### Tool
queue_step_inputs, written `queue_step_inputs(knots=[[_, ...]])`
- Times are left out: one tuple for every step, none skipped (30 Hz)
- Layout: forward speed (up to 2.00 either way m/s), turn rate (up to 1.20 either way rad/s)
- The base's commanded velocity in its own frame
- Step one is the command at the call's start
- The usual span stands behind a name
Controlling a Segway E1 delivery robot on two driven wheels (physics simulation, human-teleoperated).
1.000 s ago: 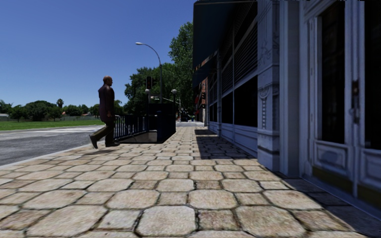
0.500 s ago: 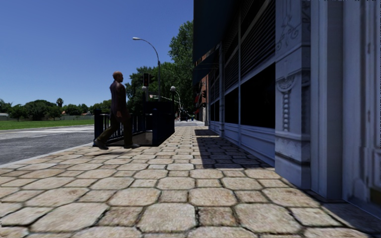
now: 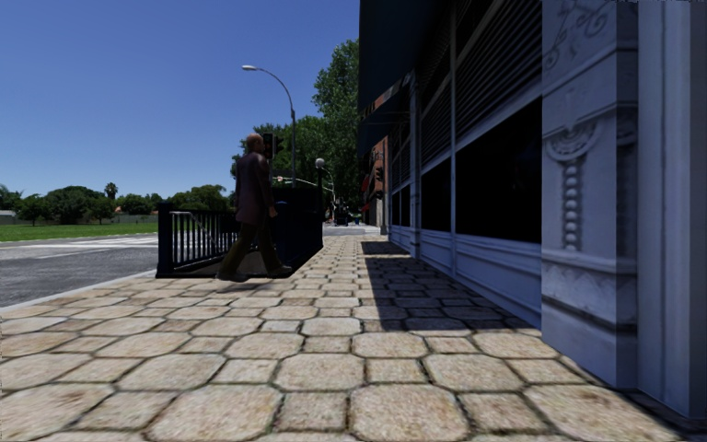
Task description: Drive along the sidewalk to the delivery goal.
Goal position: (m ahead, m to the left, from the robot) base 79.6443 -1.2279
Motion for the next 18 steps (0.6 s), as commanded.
queue_step_inputs(knots=[[0.91, 0.00], [0.91, 0.00], [0.91, 0.00], [0.91, 0.00], [0.91, 0.00], [0.91, 0.00], [0.91, 0.00], [0.91, 0.00], [0.91, 0.00], [0.91, 0.00], [0.91, 0.00], [0.91, 0.00], [0.91, 0.00], [0.91, 0.00], [0.91, 0.00], [0.91, 0.00], [0.91, 0.00], [0.91, 0.00]])
